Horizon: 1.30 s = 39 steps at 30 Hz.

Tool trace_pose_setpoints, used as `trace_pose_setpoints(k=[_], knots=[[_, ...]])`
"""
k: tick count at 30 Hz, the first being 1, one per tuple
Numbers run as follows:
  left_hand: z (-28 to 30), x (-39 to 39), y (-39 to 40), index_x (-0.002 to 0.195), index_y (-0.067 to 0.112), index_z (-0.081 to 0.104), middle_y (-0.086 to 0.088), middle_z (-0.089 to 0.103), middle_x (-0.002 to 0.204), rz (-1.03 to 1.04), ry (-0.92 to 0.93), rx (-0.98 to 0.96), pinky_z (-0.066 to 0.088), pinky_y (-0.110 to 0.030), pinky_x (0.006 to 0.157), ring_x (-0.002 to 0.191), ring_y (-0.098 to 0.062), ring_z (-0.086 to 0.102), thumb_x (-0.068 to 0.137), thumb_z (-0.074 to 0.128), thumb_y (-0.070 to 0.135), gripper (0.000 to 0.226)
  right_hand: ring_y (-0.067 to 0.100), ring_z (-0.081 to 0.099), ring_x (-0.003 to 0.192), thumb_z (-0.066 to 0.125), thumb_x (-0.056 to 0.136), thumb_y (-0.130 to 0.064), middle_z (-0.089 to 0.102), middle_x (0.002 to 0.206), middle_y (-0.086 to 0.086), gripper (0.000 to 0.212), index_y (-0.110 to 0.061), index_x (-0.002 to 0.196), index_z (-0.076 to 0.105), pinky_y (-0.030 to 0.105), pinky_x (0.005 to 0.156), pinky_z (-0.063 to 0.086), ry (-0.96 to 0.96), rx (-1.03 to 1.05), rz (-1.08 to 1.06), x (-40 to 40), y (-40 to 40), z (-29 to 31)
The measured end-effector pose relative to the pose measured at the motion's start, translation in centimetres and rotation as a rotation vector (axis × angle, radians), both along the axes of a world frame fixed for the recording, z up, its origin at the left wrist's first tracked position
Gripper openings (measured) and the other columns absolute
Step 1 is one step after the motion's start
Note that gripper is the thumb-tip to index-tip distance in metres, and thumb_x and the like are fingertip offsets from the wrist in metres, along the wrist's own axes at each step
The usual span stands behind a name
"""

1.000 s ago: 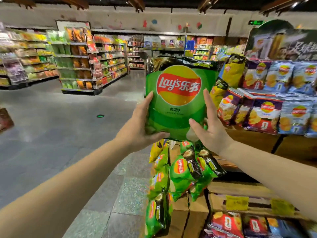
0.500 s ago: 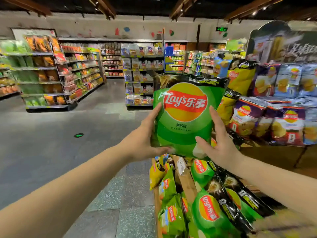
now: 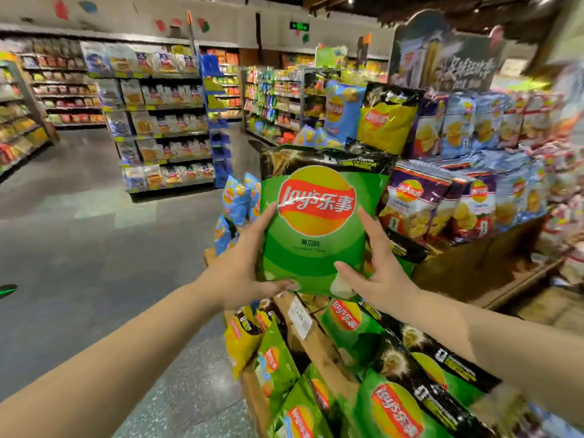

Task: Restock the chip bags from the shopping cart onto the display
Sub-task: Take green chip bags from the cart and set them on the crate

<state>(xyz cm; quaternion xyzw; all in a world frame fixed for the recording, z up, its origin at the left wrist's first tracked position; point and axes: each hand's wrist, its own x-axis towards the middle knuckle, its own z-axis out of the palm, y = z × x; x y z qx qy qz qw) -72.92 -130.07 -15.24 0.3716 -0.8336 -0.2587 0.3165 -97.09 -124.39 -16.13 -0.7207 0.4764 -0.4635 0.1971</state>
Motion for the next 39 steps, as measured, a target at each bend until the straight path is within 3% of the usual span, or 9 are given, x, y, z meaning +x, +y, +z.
trace_pose_setpoints(k=[3, 6, 10, 13, 18, 23, 29, 35, 39], knots=[[-2.5, -0.7, -3.6, 0.13, 0.07, -0.012, 0.02, 0.022, 0.151, -0.099, -0.006, -0.015, 0.035, -0.031, 0.109, 0.136, -0.002, 0.032, 0.058, 0.071, 0.062, 0.111, 0.012, 0.02, 0.143, 0.067, 0.083, -0.032, 0.015, 0.153, -0.013, 0.088, -0.074, 0.129, 0.006, 0.047, 0.113, 0.032, -0.066, 0.074, -0.11, 0.4, -0.9, -1.8], [-4.7, -1.5, -7.2, 0.128, 0.069, -0.016, 0.032, 0.012, 0.141, -0.202, -0.023, -0.038, 0.03, -0.021, 0.106, 0.134, 0.006, 0.023, 0.062, 0.077, 0.056, 0.115, 0.006, 0.026, 0.14, 0.065, 0.08, -0.029, 0.016, 0.15, -0.018, 0.09, -0.071, 0.132, 0.004, 0.046, 0.111, 0.035, -0.062, 0.031, -0.257, 1.3, -1.9, -3.6], [-6.6, -2.5, -12.7, 0.123, 0.073, -0.022, 0.016, 0.019, 0.15, -0.352, -0.041, 0.025, 0.038, -0.038, 0.107, 0.137, -0.008, 0.031, 0.053, 0.067, 0.079, 0.114, 0.011, 0.025, 0.141, 0.06, 0.077, -0.043, 0.017, 0.15, -0.018, 0.083, -0.075, 0.128, 0.002, 0.048, 0.113, 0.031, -0.131, 0.09, -0.447, 3.8, -3.8, -4.4], [-7.5, -2.8, -15.5, 0.121, 0.075, -0.021, 0.014, 0.023, 0.148, -0.461, -0.046, 0.047, 0.042, -0.036, 0.103, 0.132, -0.01, 0.037, 0.053, 0.069, 0.071, 0.113, 0.017, 0.029, 0.141, 0.06, 0.079, -0.042, 0.02, 0.154, -0.004, 0.085, -0.07, 0.133, 0.002, 0.052, 0.11, 0.035, -0.151, 0.12, -0.569, 5.4, -4.6, -5.4], [-10.0, -3.8, -18.3, 0.126, 0.069, -0.019, 0.017, 0.019, 0.144, -0.7, -0.044, 0.158, 0.043, -0.013, 0.095, 0.132, -0.006, 0.036, 0.067, 0.079, 0.049, 0.117, -0.002, 0.023, 0.139, 0.063, 0.08, -0.037, 0.014, 0.147, -0.029, 0.089, -0.078, 0.125, -0.001, 0.034, 0.116, 0.028, -0.146, 0.197, -0.807, 7.6, -5.0, -7.2], [-14.2, -4.7, -19.6, 0.123, 0.064, -0.035, 0.01, 0.018, 0.149, -0.839, -0.18, 0.162, 0.042, -0.019, 0.095, 0.128, -0.011, 0.043, 0.075, 0.065, 0.06, 0.11, 0.007, 0.036, 0.13, 0.066, 0.083, -0.024, 0.03, 0.137, -0.021, 0.099, -0.073, 0.125, -0.008, 0.038, 0.108, 0.039, -0.186, 0.337, -1.019, 9.8, -4.7, -11.3], [-20.0, -5.7, -20.3, 0.123, 0.065, -0.034, 0.002, 0.016, 0.154, -0.931, -0.314, 0.353, 0.04, -0.042, 0.107, 0.136, -0.022, 0.035, 0.059, 0.064, 0.069, 0.117, -0.005, 0.042, 0.113, 0.066, 0.087, -0.012, 0.019, 0.12, -0.04, 0.095, -0.06, 0.128, -0.006, 0.005, 0.082, 0.043, -0.342, 0.492, -1.13, 12.1, -5.1, -16.6], [-22.5, -6.7, -20.3, 0.118, 0.053, -0.039, 0.004, 0.002, 0.157, -0.948, -0.442, 0.288, 0.032, -0.035, 0.112, 0.139, -0.019, 0.028, 0.074, 0.076, 0.042, 0.123, 0.014, 0.037, 0.134, 0.069, 0.083, -0.024, 0.028, 0.148, -0.008, 0.104, -0.08, 0.115, -0.013, 0.039, 0.106, 0.043, -0.398, 0.643, -1.257, 12.6, -6.1, -20.1], [-23.9, -7.8, -20.2, 0.135, 0.043, -0.03, 0.006, 0.009, 0.155, -0.951, -0.478, 0.338, 0.029, -0.034, 0.114, 0.139, -0.017, 0.026, 0.071, 0.08, 0.038, 0.128, 0.018, 0.031, 0.139, 0.069, 0.078, -0.034, 0.018, 0.156, 0.0, 0.106, -0.077, 0.119, -0.019, 0.041, 0.11, 0.037, -0.313, 0.718, -1.288, 12.0, -6.3, -21.5]])
